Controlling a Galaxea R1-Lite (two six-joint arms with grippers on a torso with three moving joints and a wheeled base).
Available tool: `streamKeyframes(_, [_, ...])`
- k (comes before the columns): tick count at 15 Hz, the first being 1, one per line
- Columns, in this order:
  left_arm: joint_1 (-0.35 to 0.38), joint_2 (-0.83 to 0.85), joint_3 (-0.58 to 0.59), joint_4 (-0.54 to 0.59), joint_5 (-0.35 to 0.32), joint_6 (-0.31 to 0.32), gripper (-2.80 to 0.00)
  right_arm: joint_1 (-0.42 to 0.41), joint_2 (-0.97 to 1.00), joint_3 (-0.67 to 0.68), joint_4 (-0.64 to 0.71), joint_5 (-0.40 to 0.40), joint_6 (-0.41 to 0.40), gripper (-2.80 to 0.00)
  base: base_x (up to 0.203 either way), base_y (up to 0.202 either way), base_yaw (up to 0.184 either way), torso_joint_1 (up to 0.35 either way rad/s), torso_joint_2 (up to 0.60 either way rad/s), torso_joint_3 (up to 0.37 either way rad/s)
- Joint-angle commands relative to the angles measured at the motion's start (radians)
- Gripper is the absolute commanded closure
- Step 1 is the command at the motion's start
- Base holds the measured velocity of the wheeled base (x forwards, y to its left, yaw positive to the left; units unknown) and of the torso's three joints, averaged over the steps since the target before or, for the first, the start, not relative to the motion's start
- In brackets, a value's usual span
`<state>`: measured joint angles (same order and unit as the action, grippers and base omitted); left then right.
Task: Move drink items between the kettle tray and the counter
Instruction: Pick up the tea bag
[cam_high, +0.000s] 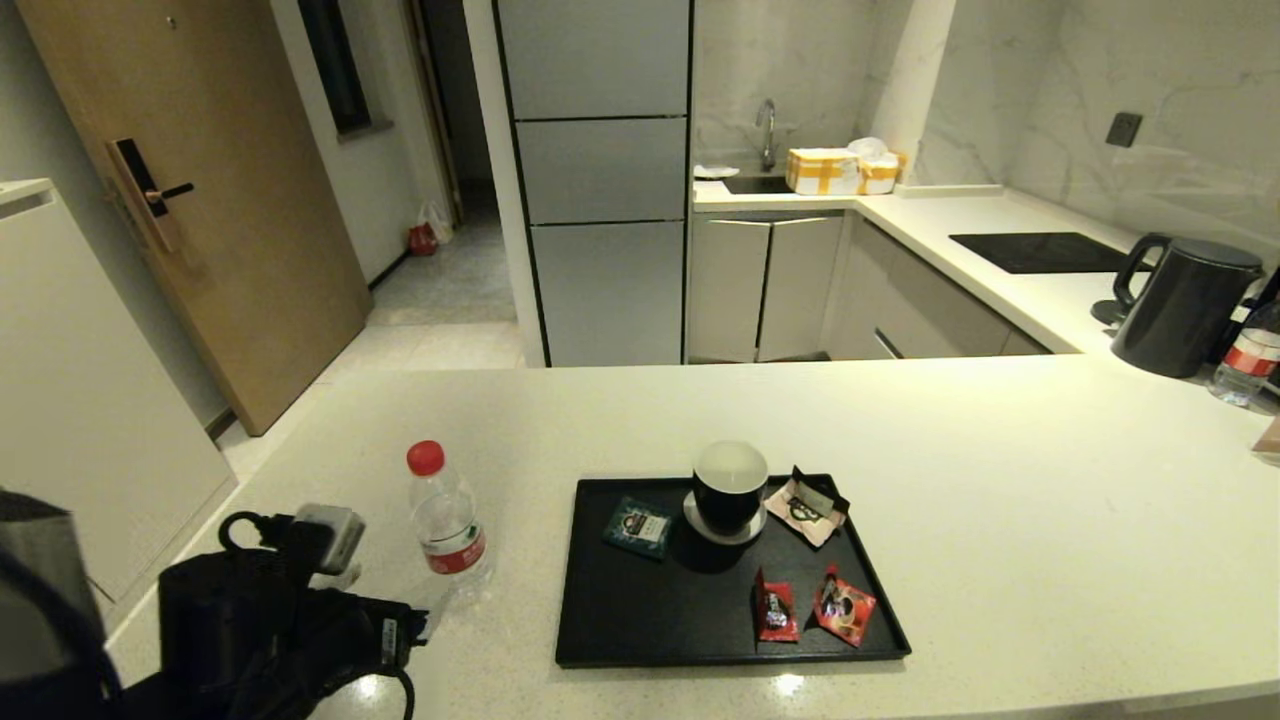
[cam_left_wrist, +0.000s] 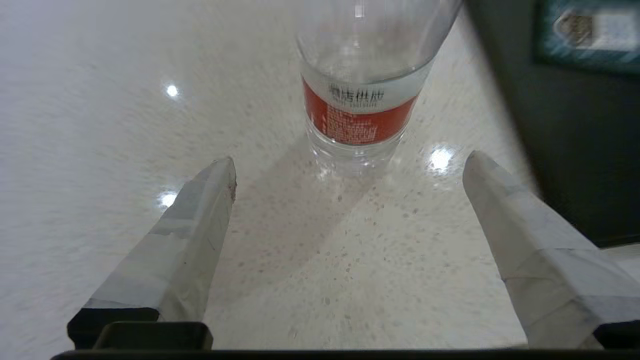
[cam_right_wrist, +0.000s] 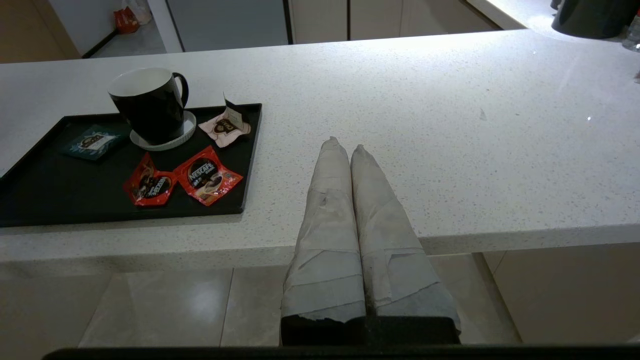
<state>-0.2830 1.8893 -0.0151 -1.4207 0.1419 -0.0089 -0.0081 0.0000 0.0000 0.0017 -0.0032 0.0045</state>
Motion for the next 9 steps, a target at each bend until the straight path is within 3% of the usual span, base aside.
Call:
streamKeyframes(1, [0.02,-0.232,-0.023,0.113,0.01,-0.003,-2.8,0.002,0.0,0.002,0.0,0.0,0.0,0.0,0.0,0.0,0.0,0.0,0.0,0.0])
streamKeyframes(2, [0.03,-0.347,-0.064,0.23,0.017,-0.004,0.0,0.002,0.0,0.002,0.0,0.0,0.0,0.0,0.0,0.0,0.0,0.0,0.0,0.0])
streamKeyframes(3, [0.039,-0.484,-0.122,0.384,0.023,-0.008,0.0,0.002,0.0,0.002,0.0,0.0,0.0,0.0,0.0,0.0,0.0,0.0,0.0,0.0])
streamKeyframes(4, [0.046,-0.655,-0.213,0.608,0.024,-0.022,0.0,0.0,0.0,0.002,0.0,0.0,0.0,0.0,0.0,0.0,0.0,0.0,0.0,0.0])
streamKeyframes(7, [0.061,-1.021,-0.615,1.42,-0.022,-0.089,0.0,0.001,0.0,0.003,0.0,0.0,0.0,0.0,0.0,0.0,0.0,0.0,0.0,0.0])
streamKeyframes(9, [0.075,-1.226,-0.785,1.727,-0.047,-0.124,0.0,0.0,0.0,0.002,0.0,0.0,0.0,0.0,0.0,0.0,0.0,0.0,0.0,0.0])
